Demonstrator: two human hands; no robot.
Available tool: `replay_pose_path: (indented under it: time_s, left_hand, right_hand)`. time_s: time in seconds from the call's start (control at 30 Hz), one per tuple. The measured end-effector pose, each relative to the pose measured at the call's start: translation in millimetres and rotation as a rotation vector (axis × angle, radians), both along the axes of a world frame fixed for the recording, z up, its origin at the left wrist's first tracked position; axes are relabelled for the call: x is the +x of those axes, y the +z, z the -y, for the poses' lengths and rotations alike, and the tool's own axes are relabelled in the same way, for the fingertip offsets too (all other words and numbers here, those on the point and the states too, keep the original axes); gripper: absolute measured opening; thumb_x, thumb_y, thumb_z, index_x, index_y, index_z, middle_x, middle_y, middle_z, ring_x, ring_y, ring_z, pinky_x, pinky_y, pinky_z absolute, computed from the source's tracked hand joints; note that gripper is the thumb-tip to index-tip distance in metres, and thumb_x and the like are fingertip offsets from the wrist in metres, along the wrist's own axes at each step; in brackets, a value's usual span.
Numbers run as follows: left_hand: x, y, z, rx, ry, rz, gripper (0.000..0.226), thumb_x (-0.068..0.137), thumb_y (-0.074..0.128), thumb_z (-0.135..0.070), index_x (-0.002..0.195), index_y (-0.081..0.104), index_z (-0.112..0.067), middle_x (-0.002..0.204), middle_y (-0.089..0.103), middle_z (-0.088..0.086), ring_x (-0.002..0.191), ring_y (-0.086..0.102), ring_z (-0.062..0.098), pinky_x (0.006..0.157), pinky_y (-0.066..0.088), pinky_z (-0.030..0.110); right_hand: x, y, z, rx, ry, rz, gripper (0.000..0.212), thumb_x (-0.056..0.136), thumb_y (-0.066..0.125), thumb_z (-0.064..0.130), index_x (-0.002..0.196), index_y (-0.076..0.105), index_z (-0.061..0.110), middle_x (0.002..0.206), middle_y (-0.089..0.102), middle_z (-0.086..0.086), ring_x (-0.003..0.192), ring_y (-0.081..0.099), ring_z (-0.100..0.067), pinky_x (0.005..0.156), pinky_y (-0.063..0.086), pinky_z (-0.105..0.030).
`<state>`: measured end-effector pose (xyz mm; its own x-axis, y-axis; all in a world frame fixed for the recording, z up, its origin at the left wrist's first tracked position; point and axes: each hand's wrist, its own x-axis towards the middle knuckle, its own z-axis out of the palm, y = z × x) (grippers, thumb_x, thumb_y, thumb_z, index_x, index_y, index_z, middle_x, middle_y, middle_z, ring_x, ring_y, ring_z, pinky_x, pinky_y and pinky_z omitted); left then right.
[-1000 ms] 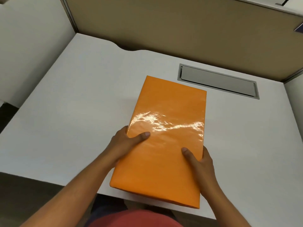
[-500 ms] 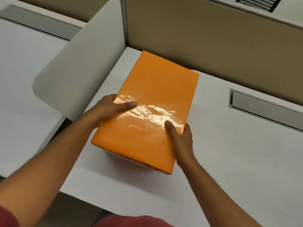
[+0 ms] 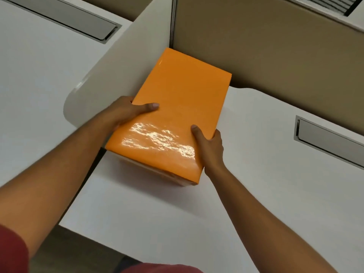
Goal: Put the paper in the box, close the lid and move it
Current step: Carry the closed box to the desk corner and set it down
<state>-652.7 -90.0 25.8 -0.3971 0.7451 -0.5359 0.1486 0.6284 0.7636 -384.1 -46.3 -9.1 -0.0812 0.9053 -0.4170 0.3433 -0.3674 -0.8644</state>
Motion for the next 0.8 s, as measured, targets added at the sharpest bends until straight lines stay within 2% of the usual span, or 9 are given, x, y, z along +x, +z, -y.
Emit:
replay_pose_path:
  time_s: [0.07, 0.1, 0.17, 0.2, 0.27, 0.37, 0.53, 0.8]
  left_hand:
    - [4.5, -0.9, 3.4, 0.009, -0.043, -0.351, 0.096, 0.063, 0.075, -0.084, 0.139, 0.06, -0.026, 0.138, 0.069, 0.007, 0.113, 0.069, 0.029, 0.085, 0.057, 0.045]
    - [9.5, -1.4, 8.8, 0.047, -0.064, -0.554, 0.102, 0.071, 0.069, -0.084, 0.15, 0.05, -0.022, 0.153, 0.056, 0.01, 0.13, 0.059, 0.034, 0.098, 0.052, 0.052]
    - [28.4, -1.7, 25.4, 0.221, -0.114, -0.822, 0.092, 0.088, 0.059, -0.075, 0.156, 0.041, -0.016, 0.165, 0.041, 0.011, 0.149, 0.041, 0.035, 0.113, 0.041, 0.056]
    - [39.8, -2.2, 34.6, 0.298, -0.178, -0.864, 0.083, 0.094, 0.053, -0.069, 0.155, 0.044, -0.013, 0.166, 0.039, 0.012, 0.152, 0.036, 0.034, 0.117, 0.037, 0.057]
    - [59.5, -8.3, 49.9, 0.312, -0.356, -0.861, 0.078, 0.099, 0.039, -0.064, 0.153, 0.048, -0.008, 0.168, 0.036, 0.013, 0.157, 0.028, 0.033, 0.125, 0.025, 0.056]
    - [69.2, -18.5, 57.7, 0.247, -0.506, -0.906, 0.083, 0.099, 0.024, -0.065, 0.157, 0.042, -0.008, 0.171, 0.029, 0.011, 0.16, 0.02, 0.032, 0.129, 0.014, 0.053]
    - [47.1, -22.7, 23.3, 0.287, -0.506, -0.947, 0.08, 0.101, 0.026, -0.063, 0.156, 0.044, -0.008, 0.169, 0.034, 0.012, 0.159, 0.024, 0.033, 0.129, 0.016, 0.053]
    - [12.5, -19.7, -58.3, 0.324, -0.492, -0.964, 0.069, 0.105, 0.042, -0.055, 0.156, 0.043, -0.008, 0.169, 0.035, 0.013, 0.158, 0.025, 0.034, 0.129, 0.014, 0.054]
  right_hand:
    - [1.0, 3.6, 0.2, -0.04, 0.006, 0.033, 0.091, 0.084, 0.069, 0.065, 0.156, 0.029, 0.026, 0.152, 0.052, -0.002, 0.126, 0.061, -0.028, 0.104, 0.052, -0.05]
    - [2.7, 6.0, 2.8, 0.001, 0.009, 0.077, 0.096, 0.087, 0.066, 0.066, 0.161, 0.019, 0.027, 0.162, 0.039, -0.004, 0.139, 0.05, -0.03, 0.113, 0.045, -0.052]
    - [8.0, 12.7, 14.1, 0.246, 0.073, 0.205, 0.093, 0.093, 0.056, 0.065, 0.163, 0.007, 0.028, 0.172, 0.013, 0.001, 0.156, 0.024, -0.026, 0.123, 0.027, -0.047]
    - [10.5, 16.4, 21.6, 0.391, 0.141, 0.278, 0.09, 0.095, 0.05, 0.063, 0.164, 0.006, 0.028, 0.173, 0.008, 0.004, 0.159, 0.013, -0.022, 0.125, 0.019, -0.044]
    - [11.7, 18.3, 34.6, 0.588, 0.349, 0.433, 0.083, 0.097, 0.044, 0.06, 0.164, 0.011, 0.025, 0.174, 0.007, 0.003, 0.16, 0.0, -0.02, 0.127, 0.008, -0.042]
    - [4.5, 10.0, 43.3, 0.625, 0.561, 0.583, 0.074, 0.1, 0.041, 0.059, 0.163, 0.022, 0.024, 0.174, 0.005, 0.0, 0.16, -0.011, -0.021, 0.129, 0.003, -0.048]
    - [-16.5, 6.1, 17.6, 0.636, 0.532, 0.594, 0.074, 0.1, 0.035, 0.061, 0.162, 0.024, 0.022, 0.174, 0.006, -0.003, 0.16, -0.01, -0.023, 0.128, 0.005, -0.049]
    - [-55.7, 6.0, -65.1, 0.653, 0.507, 0.591, 0.074, 0.1, 0.043, 0.058, 0.16, 0.029, 0.017, 0.173, 0.014, -0.009, 0.16, 0.0, -0.031, 0.127, 0.011, -0.056]
